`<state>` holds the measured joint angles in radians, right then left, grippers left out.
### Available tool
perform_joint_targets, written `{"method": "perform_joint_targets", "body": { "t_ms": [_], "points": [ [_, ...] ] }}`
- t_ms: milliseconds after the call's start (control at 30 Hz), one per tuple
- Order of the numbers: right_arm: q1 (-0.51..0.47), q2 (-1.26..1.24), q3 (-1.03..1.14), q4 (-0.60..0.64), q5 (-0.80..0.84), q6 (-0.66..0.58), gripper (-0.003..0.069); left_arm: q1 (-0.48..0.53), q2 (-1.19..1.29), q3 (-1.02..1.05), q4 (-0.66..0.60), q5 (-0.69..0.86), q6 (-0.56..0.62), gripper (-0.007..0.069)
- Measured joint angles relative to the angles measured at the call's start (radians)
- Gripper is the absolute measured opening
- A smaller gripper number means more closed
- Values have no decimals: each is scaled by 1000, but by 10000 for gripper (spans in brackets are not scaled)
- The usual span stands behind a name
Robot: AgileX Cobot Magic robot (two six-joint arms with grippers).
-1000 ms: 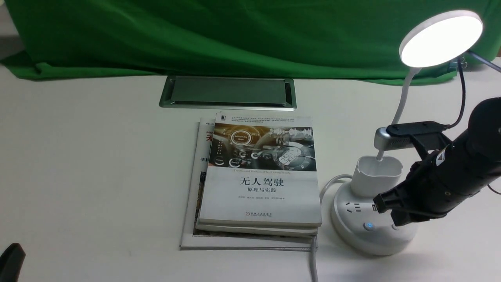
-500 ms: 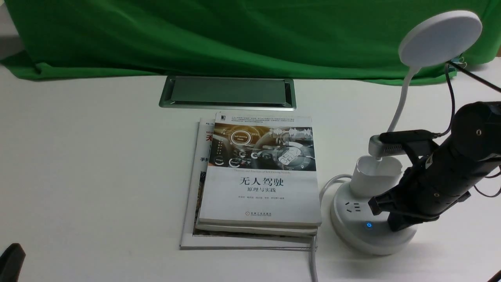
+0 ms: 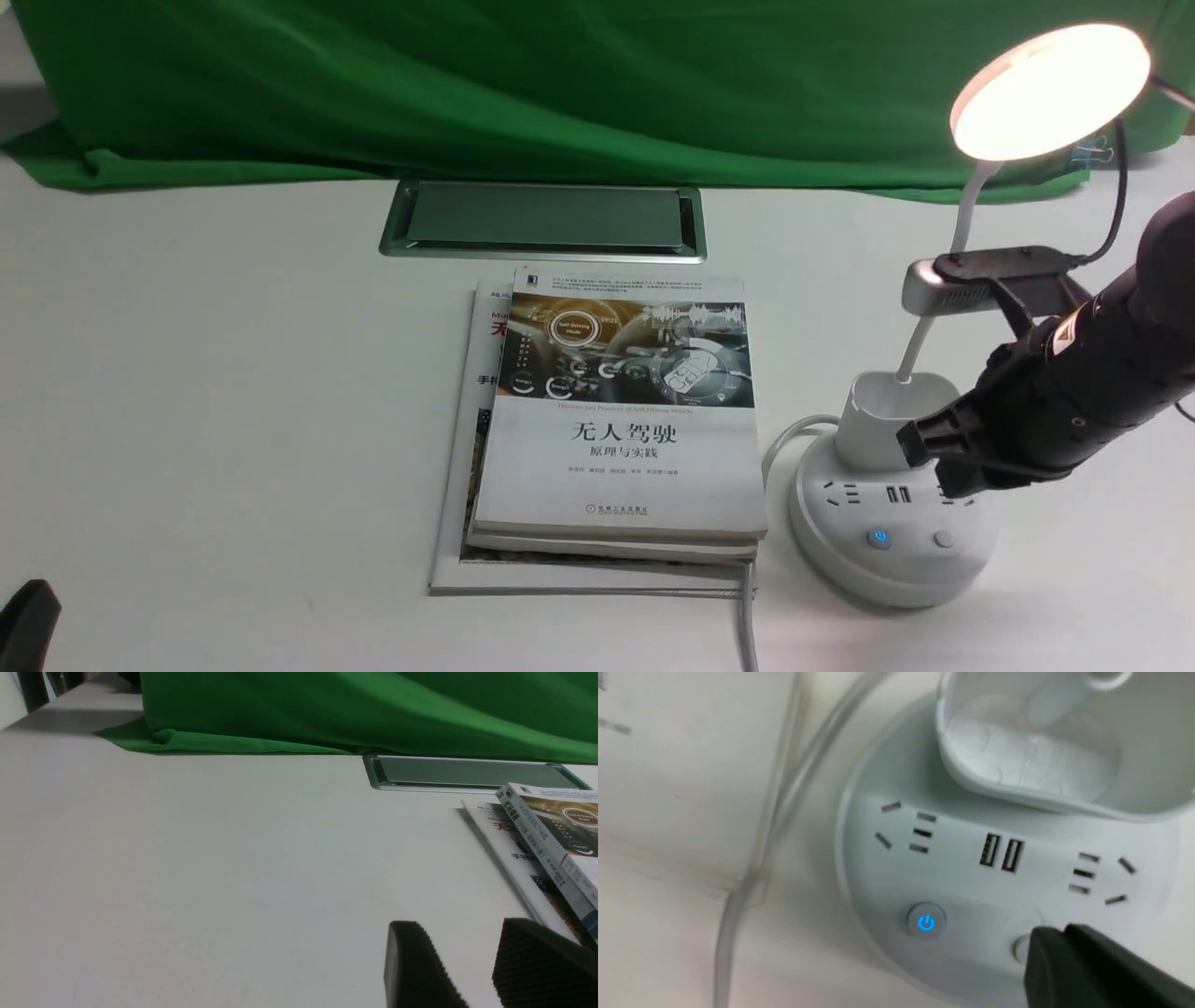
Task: Turn off the desk lamp on the white desktop by hand.
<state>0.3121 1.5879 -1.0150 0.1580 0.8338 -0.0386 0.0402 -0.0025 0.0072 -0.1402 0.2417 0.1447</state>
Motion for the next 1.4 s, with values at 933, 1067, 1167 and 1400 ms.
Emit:
{"method": "perform_joint_targets", "body": {
  "t_ms": [933,1067,1167,1400],
  "points": [
    [0,-41,12,-7,41,-17,32,0,0,0,0,0,0,242],
    [0,-201,94,-7,49,-13,32,0,0,0,0,0,0,242],
    [0,-315,165,-7,54,-12,32,0,0,0,0,0,0,242],
    [0,-559,237,-7,61,-3,32,0,0,0,0,0,0,242]
  ]
}}
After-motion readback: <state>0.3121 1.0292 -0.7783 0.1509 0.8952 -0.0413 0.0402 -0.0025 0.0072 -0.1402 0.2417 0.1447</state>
